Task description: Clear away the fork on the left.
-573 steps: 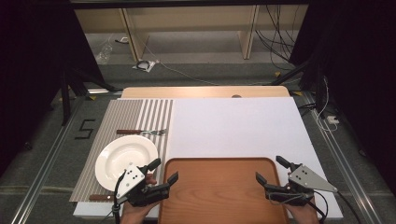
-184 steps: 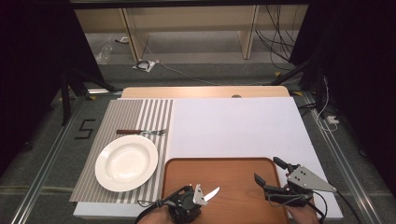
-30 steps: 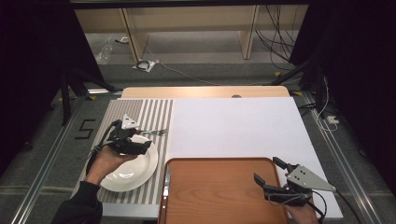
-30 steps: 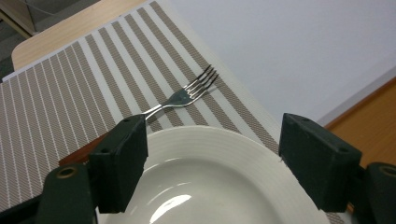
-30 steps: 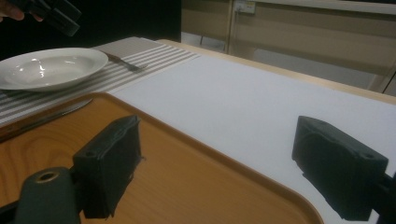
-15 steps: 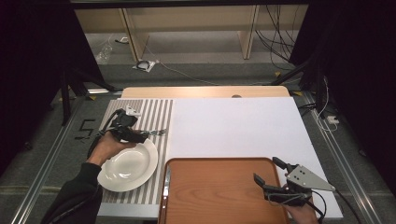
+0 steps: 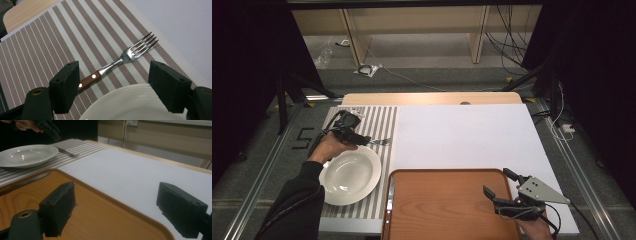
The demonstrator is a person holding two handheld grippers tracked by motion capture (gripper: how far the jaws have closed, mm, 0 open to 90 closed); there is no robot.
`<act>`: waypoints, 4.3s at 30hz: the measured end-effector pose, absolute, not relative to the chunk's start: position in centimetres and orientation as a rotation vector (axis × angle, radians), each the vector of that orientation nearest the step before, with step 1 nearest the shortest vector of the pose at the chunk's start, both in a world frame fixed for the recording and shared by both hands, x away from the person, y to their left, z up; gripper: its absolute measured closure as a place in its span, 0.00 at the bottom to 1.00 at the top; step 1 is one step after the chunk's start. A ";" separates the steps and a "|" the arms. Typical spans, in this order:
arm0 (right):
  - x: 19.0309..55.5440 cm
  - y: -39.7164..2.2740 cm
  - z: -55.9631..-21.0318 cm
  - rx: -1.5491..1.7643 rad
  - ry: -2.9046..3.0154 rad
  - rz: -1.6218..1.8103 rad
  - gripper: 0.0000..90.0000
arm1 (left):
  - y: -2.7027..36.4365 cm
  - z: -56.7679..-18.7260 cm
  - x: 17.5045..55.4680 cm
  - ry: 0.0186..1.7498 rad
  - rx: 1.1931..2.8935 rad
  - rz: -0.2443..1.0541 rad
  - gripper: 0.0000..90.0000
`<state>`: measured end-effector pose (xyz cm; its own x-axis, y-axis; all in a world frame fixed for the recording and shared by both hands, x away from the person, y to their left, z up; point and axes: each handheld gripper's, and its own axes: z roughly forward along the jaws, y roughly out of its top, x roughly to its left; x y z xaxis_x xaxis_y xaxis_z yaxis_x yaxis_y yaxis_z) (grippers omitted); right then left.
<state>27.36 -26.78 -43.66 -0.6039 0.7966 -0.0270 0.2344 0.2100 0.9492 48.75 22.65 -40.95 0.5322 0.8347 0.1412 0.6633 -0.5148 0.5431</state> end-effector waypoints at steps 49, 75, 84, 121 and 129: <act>27.4 -26.9 -43.7 0.948 1.961 1.413 0.18 | 23.2 -45.0 53.9 1.233 2.570 0.362 0.38; 27.4 -27.0 -43.7 0.946 1.958 1.415 0.18 | 23.0 -46.0 54.4 1.214 2.674 0.340 0.47; 27.4 -27.1 -43.7 0.948 1.958 1.413 0.18 | 23.5 -46.1 54.6 1.232 2.678 0.338 0.51; 27.3 -27.1 -43.6 0.945 1.960 1.409 0.18 | 24.4 -46.1 54.6 1.281 2.651 0.212 0.83; 27.3 -27.0 -43.7 0.944 1.960 1.409 0.18 | 24.2 -46.1 54.4 1.231 2.665 0.252 0.86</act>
<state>27.34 -27.05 -43.66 -0.6067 0.7944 -0.0282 0.2262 0.2066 0.9519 54.39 24.24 -46.07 0.6399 0.7650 0.0721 0.7319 -0.6354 0.2460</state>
